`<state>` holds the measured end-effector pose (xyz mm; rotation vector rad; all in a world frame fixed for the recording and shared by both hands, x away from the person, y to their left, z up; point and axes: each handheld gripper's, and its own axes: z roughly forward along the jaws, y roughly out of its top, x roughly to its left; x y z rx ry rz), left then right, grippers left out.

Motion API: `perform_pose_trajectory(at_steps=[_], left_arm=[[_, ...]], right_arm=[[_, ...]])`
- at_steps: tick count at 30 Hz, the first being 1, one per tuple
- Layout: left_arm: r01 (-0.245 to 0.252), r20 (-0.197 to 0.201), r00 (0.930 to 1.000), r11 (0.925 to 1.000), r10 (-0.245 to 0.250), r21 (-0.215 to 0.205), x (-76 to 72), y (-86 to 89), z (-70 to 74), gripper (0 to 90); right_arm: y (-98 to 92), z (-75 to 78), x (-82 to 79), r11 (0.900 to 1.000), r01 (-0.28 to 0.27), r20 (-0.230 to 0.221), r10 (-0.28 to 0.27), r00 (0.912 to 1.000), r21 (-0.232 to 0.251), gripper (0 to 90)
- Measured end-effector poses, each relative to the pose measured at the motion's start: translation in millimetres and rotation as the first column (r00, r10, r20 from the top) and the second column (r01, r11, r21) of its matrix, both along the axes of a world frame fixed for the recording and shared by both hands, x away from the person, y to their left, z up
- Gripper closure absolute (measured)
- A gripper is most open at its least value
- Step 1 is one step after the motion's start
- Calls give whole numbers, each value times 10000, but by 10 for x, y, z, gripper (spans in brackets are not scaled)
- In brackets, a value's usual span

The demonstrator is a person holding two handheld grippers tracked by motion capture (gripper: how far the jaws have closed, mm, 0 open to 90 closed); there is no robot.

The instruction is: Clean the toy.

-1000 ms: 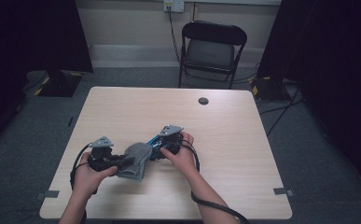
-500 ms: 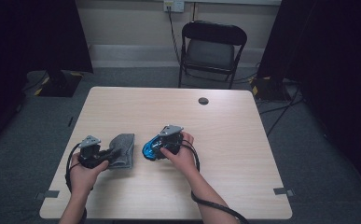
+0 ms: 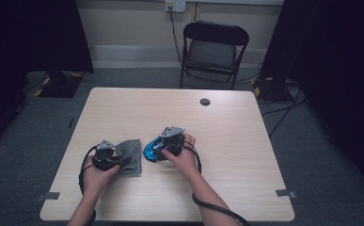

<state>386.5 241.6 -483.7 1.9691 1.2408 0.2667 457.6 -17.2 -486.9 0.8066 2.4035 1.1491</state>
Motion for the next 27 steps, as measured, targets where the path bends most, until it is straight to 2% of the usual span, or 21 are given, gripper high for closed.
perform_pose_trajectory(at_steps=[2, 4, 9, 13, 27], left_arm=[[211, -85, 9997, 9998, -211, 17, 0, -53, 10, 747], [272, -70, 9996, 9996, -272, 124, 4, -86, 10, 747], [347, -216, 9992, 9994, -347, -24, 1, -97, 12, 749], [459, -251, 9986, 9989, -459, 18, -10, -120, 15, 751], [1195, -614, 9910, 9928, -1189, 73, -98, -335, 49, 755]], right_arm=[[2, 1, 0, 10000, 6, 6, -6, 10000, -19, 124], [3, 3, 2, 10000, 16, -12, -16, 10000, -22, 124], [5, 5, 2, 10000, 12, -33, -12, 10000, -43, 124], [4, 8, 5, 10000, 13, -47, -13, 10000, -67, 124], [5, 5, 2, 10000, 10, -33, -10, 10000, -42, 124]])
